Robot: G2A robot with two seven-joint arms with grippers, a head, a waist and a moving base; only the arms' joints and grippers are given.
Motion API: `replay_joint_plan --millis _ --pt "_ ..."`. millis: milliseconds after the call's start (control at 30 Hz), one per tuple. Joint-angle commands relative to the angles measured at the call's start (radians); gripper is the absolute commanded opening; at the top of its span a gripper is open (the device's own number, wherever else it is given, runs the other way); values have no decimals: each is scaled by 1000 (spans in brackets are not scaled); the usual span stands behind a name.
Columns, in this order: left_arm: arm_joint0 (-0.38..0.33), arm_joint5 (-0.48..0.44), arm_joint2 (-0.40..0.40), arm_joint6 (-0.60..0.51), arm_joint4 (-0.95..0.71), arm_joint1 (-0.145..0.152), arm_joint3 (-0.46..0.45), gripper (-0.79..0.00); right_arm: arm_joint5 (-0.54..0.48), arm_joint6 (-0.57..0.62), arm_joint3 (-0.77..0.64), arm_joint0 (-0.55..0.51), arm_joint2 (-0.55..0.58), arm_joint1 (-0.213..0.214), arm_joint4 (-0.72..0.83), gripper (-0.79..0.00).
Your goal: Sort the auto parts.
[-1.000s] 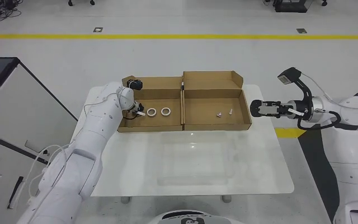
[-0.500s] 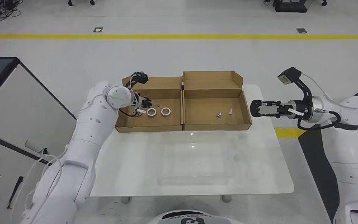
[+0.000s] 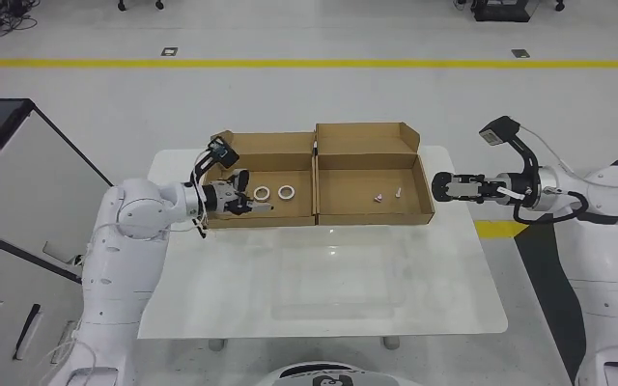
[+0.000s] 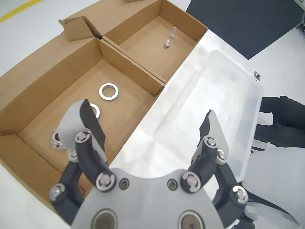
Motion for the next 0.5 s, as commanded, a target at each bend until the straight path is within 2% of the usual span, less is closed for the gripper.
replay_joint_plan --millis 0,200,467 --pt "42 -13 -18 14 -28 16 -57 0 0 0 0 0 0 0 0 0" --pt "113 -57 -66 58 -99 64 -135 0 0 0 0 0 0 0 0 0" --pt "115 -58 -67 59 -101 67 -138 0 0 0 0 0 0 0 0 0"
